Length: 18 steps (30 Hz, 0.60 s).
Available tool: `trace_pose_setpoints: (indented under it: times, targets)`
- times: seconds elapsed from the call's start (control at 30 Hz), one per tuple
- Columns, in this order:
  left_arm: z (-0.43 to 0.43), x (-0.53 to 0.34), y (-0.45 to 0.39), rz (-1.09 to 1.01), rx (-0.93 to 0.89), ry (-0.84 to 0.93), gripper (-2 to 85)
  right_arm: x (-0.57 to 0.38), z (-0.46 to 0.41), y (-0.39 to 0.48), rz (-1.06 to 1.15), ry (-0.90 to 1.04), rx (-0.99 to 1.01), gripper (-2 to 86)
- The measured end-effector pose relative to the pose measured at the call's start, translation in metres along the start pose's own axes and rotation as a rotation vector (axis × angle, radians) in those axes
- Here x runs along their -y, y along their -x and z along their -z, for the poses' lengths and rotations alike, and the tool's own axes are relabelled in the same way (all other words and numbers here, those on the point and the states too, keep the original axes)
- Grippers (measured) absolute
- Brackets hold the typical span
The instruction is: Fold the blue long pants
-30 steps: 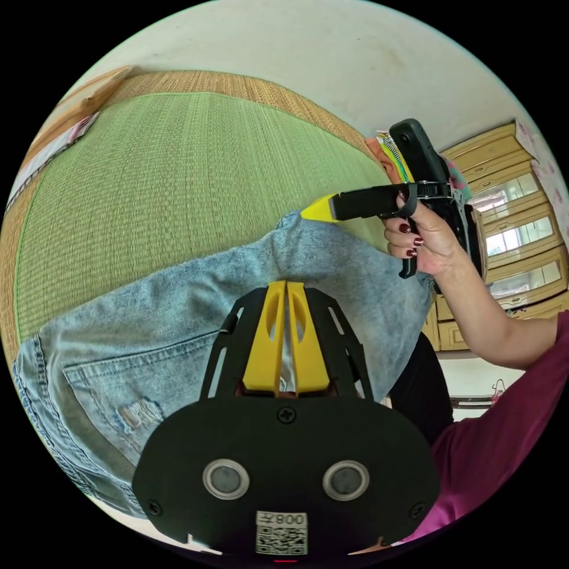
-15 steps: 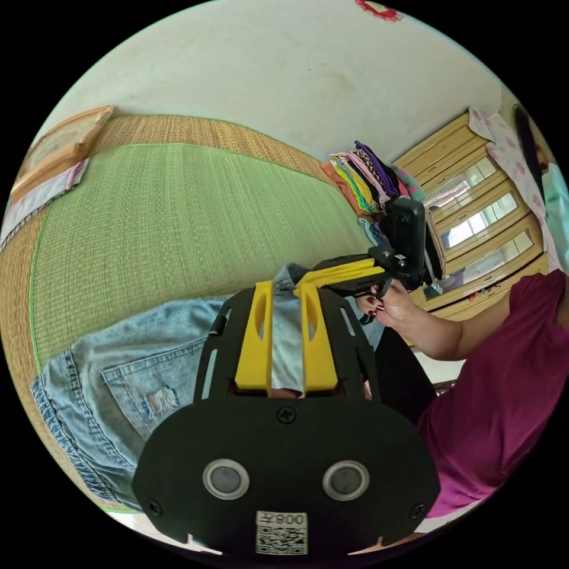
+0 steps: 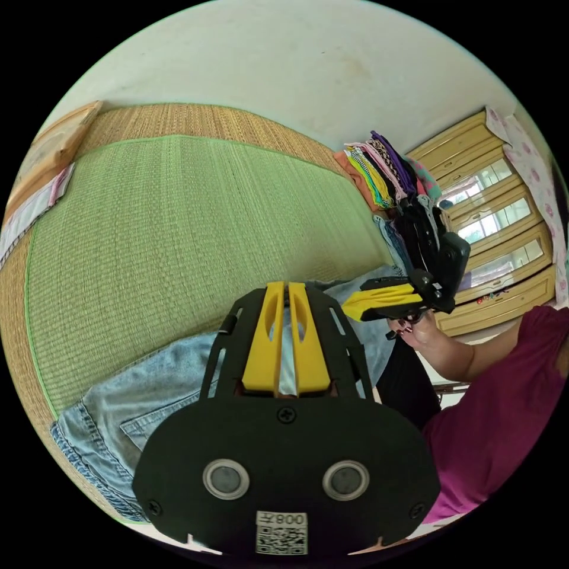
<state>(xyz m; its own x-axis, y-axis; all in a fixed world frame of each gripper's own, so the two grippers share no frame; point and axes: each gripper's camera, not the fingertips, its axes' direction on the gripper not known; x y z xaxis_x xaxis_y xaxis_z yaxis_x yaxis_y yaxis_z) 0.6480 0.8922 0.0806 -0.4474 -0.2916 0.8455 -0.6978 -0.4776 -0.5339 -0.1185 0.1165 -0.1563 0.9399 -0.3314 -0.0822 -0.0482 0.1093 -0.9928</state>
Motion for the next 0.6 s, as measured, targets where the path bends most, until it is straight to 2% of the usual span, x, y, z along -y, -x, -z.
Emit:
trace_pose_setpoints:
  times: [0.23,0.37,0.43,0.57,0.6]
  targets:
    - [-0.013,0.008,0.026,0.147,0.112,-0.060,0.3,-0.038,-0.021,-0.023,-0.142,0.137,-0.180,0.0]
    - [0.003,-0.003,0.011,0.099,0.003,-0.113,0.2,-0.044,-0.019,-0.020,-0.175,0.106,-0.158,0.0]
    - [0.000,-0.015,-0.004,0.051,-0.005,-0.073,0.1,-0.044,-0.018,-0.016,-0.172,0.117,-0.168,0.0]
    - [-0.015,-0.031,-0.002,0.078,0.111,0.024,0.0,-0.052,0.001,-0.009,-0.206,0.065,-0.233,0.0]
    - [-0.013,-0.035,0.000,0.092,0.082,0.013,0.0,-0.054,0.003,-0.011,-0.220,0.060,-0.246,0.0]
